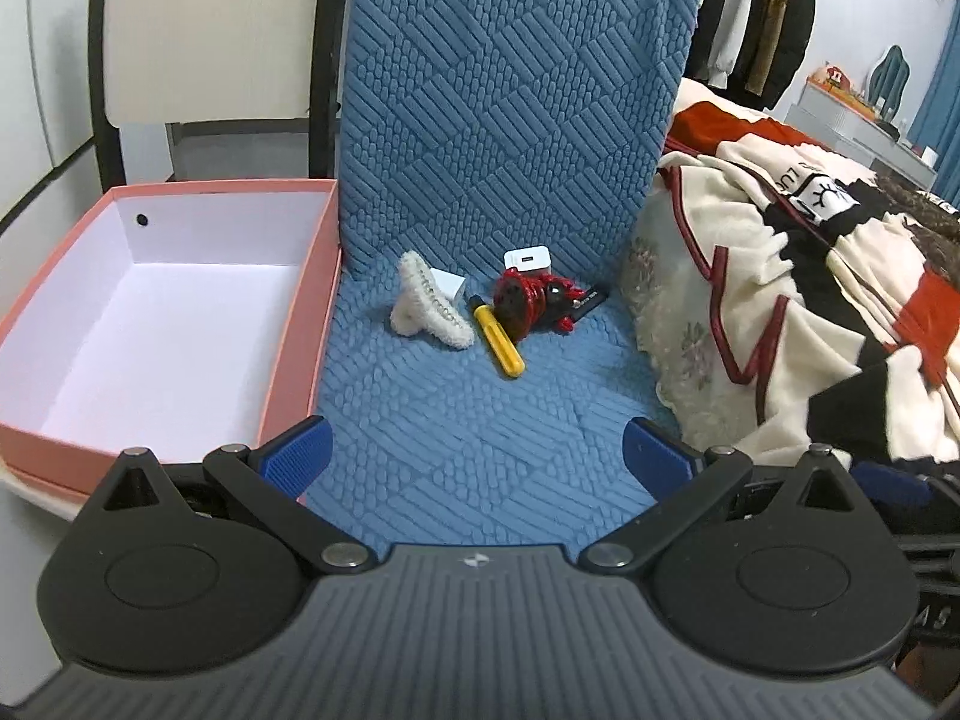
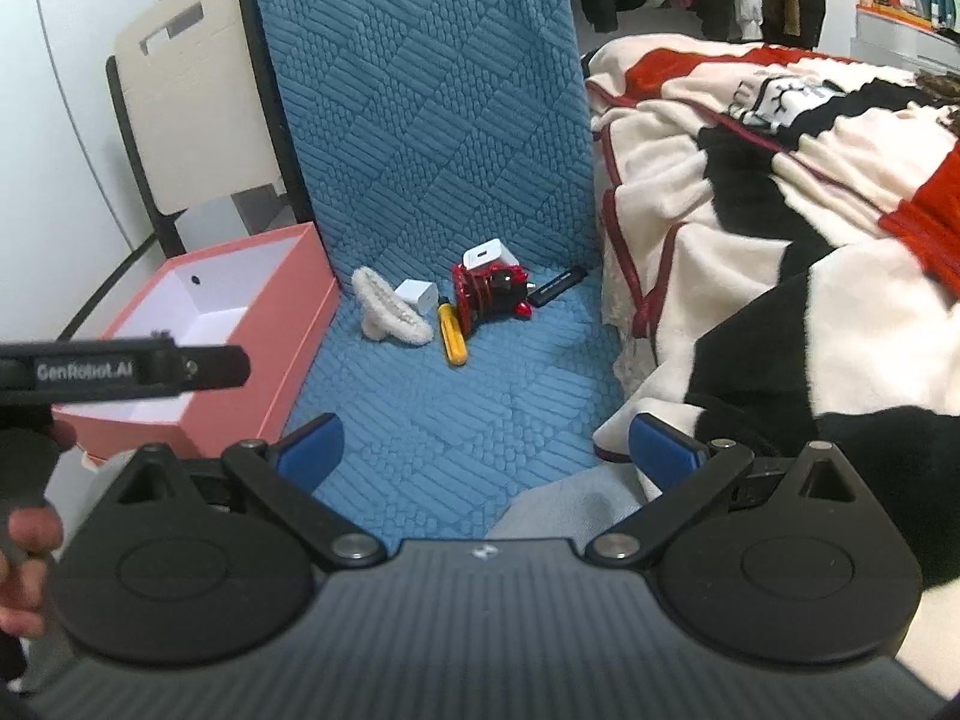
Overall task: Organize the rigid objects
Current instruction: 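Reach the left tool to the white fluffy toy while the right tool reaches the yellow screwdriver, then close the left gripper on the fluffy toy while the right gripper grips the screwdriver handle, then carry the fluffy toy and screwdriver with both tools over the pink box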
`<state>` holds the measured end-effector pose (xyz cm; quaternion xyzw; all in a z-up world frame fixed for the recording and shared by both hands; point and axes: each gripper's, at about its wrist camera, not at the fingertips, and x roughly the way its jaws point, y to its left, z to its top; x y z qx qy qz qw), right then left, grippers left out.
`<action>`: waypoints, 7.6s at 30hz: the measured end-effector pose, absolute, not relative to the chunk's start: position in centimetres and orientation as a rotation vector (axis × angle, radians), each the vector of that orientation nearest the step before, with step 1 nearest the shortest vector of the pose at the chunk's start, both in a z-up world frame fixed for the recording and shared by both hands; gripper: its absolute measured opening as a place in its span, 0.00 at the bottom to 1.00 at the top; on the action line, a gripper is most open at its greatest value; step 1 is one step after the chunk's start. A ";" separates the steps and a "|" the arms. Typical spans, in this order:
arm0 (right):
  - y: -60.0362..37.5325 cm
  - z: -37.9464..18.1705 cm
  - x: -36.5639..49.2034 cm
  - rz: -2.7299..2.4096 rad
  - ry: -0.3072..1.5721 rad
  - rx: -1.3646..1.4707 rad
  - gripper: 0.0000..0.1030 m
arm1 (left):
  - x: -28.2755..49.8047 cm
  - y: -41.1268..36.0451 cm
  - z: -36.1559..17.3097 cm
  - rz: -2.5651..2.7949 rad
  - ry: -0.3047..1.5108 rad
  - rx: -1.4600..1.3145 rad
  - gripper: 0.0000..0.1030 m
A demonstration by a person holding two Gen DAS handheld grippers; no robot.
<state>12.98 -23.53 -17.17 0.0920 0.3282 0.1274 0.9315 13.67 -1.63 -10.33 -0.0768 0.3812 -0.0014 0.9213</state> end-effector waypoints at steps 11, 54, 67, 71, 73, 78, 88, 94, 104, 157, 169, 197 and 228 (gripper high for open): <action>-23.1 -20.9 16.3 0.281 0.674 0.224 1.00 | 18.5 -1.4 -14.1 -0.030 0.786 -0.174 1.00; -17.1 -28.1 31.6 0.326 0.824 0.163 0.64 | 37.2 1.2 -26.6 -0.133 0.884 -0.337 0.56; -14.8 -30.4 36.9 0.380 0.866 0.074 0.50 | 38.7 3.0 -28.8 0.042 0.931 -0.444 0.51; -14.9 -31.0 38.3 0.417 0.908 0.130 0.47 | 39.1 3.2 -29.6 0.051 0.941 -0.468 0.51; -14.7 -31.1 38.6 0.428 0.910 0.132 0.46 | 39.3 3.2 -29.7 0.044 0.927 -0.468 0.51; -13.5 -31.0 38.7 0.437 0.887 0.058 0.44 | 39.6 3.3 -29.9 0.045 0.904 -0.479 0.51; -13.4 -30.4 37.2 0.393 0.916 0.027 0.22 | 38.8 3.6 -29.2 0.020 0.910 -0.483 0.15; -13.8 -30.0 34.9 0.362 0.958 0.041 0.22 | 36.8 3.1 -28.2 -0.028 0.921 -0.429 0.14; -14.7 -28.9 30.7 0.275 1.010 0.084 0.22 | 31.7 1.4 -27.3 -0.067 0.932 -0.308 0.14; -17.0 -28.8 29.7 0.165 1.020 0.277 0.22 | 27.7 -0.1 -28.2 -0.088 0.981 -0.149 0.64; -17.3 -28.5 29.7 0.176 1.032 0.298 0.22 | 28.5 -1.1 -29.2 -0.091 0.943 -0.078 0.53; -19.5 -21.4 24.4 0.238 0.919 0.302 0.21 | 22.6 1.9 -20.8 -0.120 0.869 -0.297 0.52; -10.1 -13.2 21.7 0.444 0.826 0.201 0.06 | 15.2 13.3 -13.2 -0.032 0.738 -0.416 0.52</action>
